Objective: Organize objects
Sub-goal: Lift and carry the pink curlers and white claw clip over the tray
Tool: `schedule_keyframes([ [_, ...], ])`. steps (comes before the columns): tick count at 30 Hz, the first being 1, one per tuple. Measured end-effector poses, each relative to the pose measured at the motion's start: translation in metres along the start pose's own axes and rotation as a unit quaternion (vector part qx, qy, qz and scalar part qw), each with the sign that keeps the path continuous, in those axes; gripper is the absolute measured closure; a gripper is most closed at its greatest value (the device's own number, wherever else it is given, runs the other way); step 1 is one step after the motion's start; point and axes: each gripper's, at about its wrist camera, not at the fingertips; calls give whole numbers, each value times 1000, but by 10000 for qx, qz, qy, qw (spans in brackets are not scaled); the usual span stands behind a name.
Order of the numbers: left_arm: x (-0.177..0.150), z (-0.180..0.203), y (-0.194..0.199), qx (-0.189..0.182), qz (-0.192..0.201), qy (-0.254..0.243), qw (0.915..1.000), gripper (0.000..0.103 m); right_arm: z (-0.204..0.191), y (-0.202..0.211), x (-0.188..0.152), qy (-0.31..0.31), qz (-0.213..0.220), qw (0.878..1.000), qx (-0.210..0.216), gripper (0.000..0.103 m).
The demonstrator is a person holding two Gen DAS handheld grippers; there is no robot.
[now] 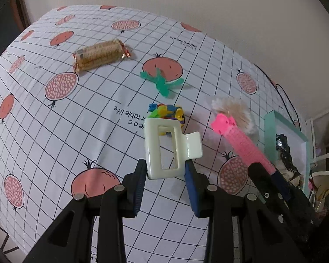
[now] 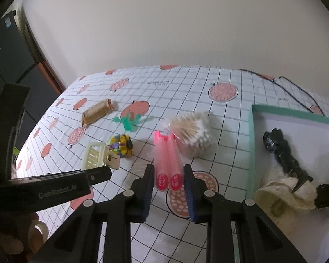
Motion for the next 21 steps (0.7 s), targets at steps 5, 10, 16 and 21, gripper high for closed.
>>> schedule_keyframes([
  [5, 10, 10, -9, -20, 73, -28, 10000, 67, 1, 9, 6, -11, 146, 9999, 33, 75],
  [10, 13, 17, -7, -17, 154, -71, 9999, 67, 1, 24, 15, -1, 409, 9991, 70, 75],
  [16, 15, 22, -2, -3, 220, -85, 9997, 67, 7, 32, 19, -61, 536, 9985, 69, 75],
  [21, 14, 32, 1, -49, 255, -154, 9995, 67, 12, 37, 19, -87, 583, 9983, 39, 75],
])
Point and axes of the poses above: each gripper's, at about its wrist camera, not at the fingertips, and y roughly against the way its jaws point, z to its right, x to its top, and after that the axes turned 12 degrees about z, right-handed
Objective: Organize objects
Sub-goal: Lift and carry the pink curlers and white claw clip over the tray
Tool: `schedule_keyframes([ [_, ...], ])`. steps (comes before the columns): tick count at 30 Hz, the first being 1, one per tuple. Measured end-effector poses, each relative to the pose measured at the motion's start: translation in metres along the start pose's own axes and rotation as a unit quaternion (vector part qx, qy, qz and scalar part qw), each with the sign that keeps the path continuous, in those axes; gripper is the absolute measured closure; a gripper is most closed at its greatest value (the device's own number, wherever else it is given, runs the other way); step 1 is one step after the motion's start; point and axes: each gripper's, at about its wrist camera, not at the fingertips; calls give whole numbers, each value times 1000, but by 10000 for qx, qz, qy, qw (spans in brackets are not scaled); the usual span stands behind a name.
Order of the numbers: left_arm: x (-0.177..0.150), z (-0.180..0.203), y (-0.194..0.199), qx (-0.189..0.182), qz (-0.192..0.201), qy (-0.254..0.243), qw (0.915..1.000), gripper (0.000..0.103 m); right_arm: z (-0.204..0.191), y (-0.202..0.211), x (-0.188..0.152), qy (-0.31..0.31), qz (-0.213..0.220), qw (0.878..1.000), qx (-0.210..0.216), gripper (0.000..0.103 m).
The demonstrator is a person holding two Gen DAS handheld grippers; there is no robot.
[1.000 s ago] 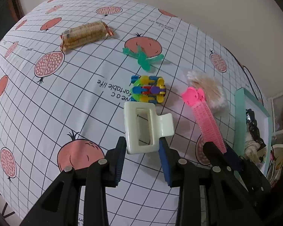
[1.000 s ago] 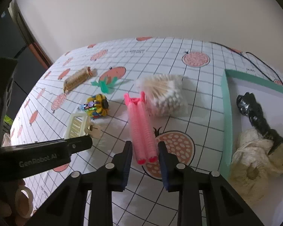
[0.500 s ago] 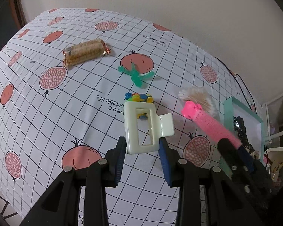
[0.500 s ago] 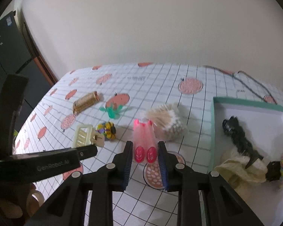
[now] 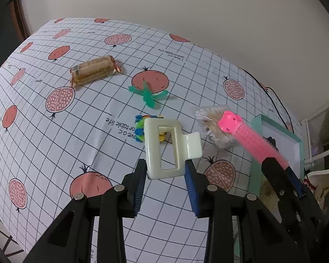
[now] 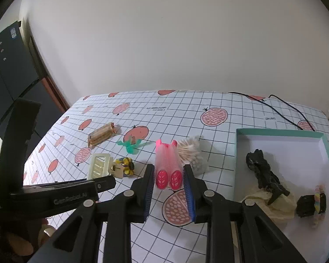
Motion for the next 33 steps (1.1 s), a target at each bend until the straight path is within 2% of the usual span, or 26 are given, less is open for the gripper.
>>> schedule_keyframes([
  [10, -2, 25, 12, -247, 83, -153, 9995, 67, 31, 21, 6, -94, 285, 9986, -426, 75],
  [22, -16, 81, 12, -861, 24, -495, 9951, 67, 95, 54, 9, -437, 501, 9910, -1159, 75],
  [33, -42, 134, 2, -1299, -330, -1018, 9857, 67, 146, 64, -7, -814, 317, 9791, -1838, 75],
])
Point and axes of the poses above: each gripper's, at about its wrist camera, not at the fingertips, and y roughly against the way its jaws point, z to its right, x to its top, and after that the axes turned 12 degrees about z, right-handed
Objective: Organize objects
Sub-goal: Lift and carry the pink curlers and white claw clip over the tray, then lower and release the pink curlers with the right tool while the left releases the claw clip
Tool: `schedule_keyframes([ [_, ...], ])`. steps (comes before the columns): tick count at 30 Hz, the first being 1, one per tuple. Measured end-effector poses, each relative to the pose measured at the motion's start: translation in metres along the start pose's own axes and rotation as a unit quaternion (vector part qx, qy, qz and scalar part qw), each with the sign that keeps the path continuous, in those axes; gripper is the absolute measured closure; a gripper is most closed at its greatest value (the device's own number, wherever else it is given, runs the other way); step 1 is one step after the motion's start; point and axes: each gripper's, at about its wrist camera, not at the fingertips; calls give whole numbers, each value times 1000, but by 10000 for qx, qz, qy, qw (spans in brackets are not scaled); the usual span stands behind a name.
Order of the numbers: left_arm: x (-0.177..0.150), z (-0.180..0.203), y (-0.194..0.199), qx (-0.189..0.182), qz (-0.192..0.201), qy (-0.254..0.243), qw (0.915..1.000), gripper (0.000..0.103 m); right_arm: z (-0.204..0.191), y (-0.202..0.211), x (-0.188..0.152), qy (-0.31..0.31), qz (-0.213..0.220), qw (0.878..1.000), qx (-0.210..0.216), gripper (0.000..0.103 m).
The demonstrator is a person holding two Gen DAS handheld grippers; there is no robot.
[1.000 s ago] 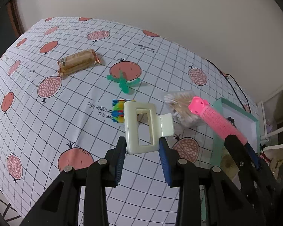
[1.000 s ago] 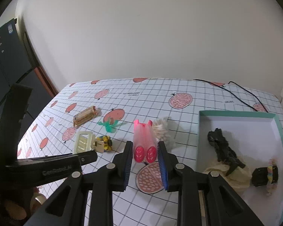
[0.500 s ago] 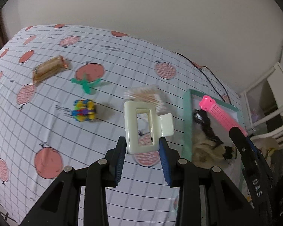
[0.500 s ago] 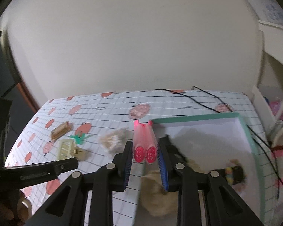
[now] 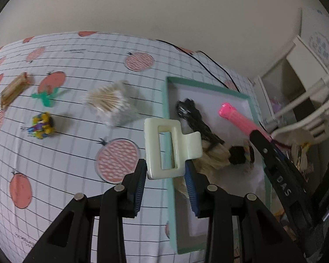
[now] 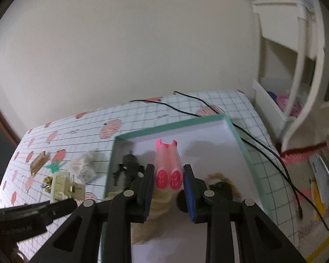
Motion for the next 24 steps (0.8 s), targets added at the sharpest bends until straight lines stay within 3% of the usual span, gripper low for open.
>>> schedule_keyframes([
  [11, -16, 26, -19, -172, -391, -315, 9986, 67, 14, -13, -10, -109, -189, 9995, -227, 75],
  [24, -36, 38, -43, -224, -876, -411, 9951, 67, 11, -26, -18, -149, -422, 9988, -190, 74],
])
Point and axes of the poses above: each gripper's, at about its wrist camera, not at the fingertips, and y roughly against the way its jaws point, z to its right, x to its top, and after that the axes turned 12 degrees about z, right-handed
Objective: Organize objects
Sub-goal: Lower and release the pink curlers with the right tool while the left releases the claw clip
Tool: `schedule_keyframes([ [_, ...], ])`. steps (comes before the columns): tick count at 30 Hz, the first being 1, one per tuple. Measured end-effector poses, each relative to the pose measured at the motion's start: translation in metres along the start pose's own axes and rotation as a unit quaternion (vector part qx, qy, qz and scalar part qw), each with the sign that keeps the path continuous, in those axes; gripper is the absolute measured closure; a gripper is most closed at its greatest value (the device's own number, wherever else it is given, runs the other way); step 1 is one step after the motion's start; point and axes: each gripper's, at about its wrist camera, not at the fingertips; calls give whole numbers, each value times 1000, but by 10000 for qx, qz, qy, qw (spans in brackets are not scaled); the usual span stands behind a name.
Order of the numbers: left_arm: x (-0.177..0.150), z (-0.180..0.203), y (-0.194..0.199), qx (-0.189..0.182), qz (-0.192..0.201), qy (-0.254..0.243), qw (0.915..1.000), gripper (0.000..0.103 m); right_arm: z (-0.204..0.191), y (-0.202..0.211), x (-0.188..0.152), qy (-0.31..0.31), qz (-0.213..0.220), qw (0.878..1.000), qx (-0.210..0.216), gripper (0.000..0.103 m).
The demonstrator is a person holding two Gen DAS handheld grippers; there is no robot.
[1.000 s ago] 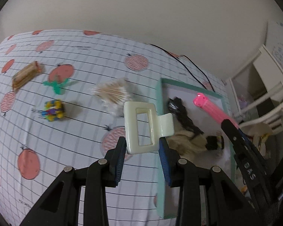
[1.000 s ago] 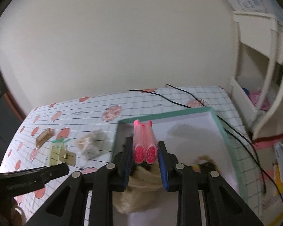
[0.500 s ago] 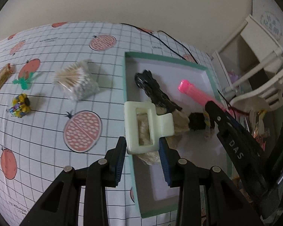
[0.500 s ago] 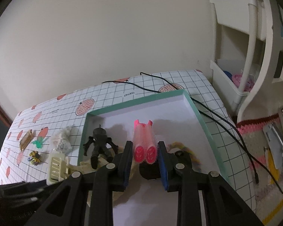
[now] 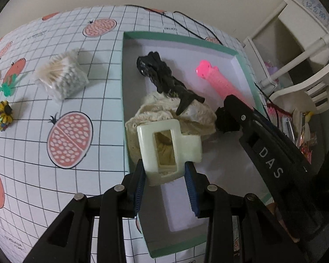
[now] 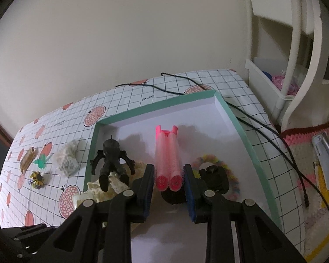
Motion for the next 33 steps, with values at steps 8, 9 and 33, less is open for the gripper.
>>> schedule_keyframes([
  [8, -4, 0, 1, -49, -59, 11, 10000, 67, -1, -5, -2, -41, -142, 9999, -26, 72],
  [9, -4, 0, 1, -57, -73, 10, 10000, 67, -1, -5, -2, -46, -149, 9999, -26, 72],
  [33, -7, -9, 45, -148, 129, -28, 9998, 58, -6, 5, 9, 93, -246, 9996, -140, 70],
])
Point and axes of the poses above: each gripper's, at about its wrist camera, not at the fingertips, and y roughly against the way its jaws point, z to its right, x to its top, and after that the axes turned 12 degrees about z, right-handed
